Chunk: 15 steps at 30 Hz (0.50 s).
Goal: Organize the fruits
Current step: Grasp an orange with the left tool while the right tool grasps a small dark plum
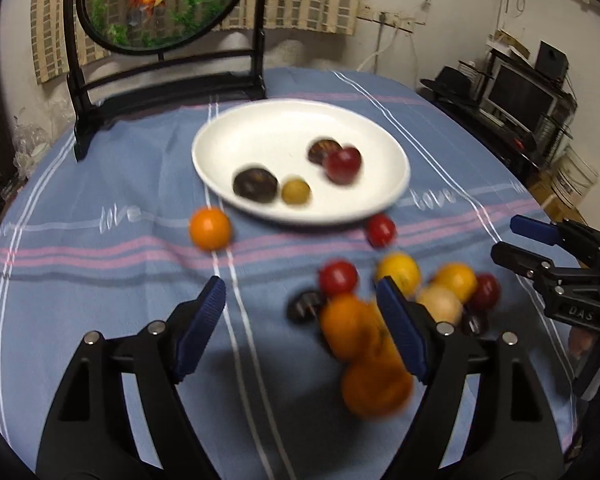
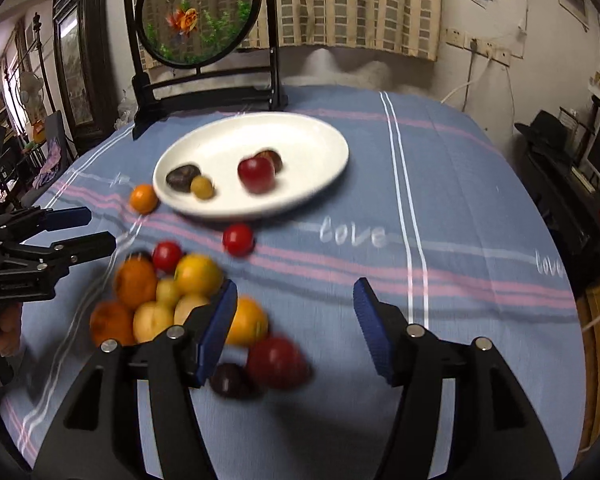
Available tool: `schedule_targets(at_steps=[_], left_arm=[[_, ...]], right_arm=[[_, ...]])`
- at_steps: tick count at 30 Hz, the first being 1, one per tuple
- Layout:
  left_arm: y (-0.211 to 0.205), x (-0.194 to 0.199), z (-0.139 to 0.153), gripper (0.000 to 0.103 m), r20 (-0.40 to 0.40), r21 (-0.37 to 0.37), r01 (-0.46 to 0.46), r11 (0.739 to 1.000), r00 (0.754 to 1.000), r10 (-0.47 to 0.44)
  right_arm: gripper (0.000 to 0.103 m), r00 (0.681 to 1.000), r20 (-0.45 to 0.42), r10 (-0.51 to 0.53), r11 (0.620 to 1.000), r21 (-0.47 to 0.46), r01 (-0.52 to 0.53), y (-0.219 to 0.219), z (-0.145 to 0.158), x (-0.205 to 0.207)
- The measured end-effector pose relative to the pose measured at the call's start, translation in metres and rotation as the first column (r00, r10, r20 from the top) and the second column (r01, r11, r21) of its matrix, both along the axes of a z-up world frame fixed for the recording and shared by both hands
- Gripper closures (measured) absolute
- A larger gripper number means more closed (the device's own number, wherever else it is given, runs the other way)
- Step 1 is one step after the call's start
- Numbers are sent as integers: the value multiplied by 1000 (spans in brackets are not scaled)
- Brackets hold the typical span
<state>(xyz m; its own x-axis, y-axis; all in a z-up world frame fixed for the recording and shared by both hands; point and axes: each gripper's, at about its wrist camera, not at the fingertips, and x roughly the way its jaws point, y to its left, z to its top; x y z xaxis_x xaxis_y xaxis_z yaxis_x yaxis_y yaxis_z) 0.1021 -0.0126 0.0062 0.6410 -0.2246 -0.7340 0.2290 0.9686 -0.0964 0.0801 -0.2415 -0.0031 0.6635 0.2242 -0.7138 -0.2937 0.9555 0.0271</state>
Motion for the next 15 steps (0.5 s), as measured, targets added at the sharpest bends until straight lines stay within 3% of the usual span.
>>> schedule_targets(at_steps=[5,15], left_arm=[[-10,-30,-12,23,-24,9,31,999,999,-31],[-34,-46,-33,27,-75,38,109,993,992,-106]], right_arm=[[42,1000,-29,1,1000,14,0,-4,-13,-28],[42,999,-48,-10,999,47,12,-8,-17,-53]])
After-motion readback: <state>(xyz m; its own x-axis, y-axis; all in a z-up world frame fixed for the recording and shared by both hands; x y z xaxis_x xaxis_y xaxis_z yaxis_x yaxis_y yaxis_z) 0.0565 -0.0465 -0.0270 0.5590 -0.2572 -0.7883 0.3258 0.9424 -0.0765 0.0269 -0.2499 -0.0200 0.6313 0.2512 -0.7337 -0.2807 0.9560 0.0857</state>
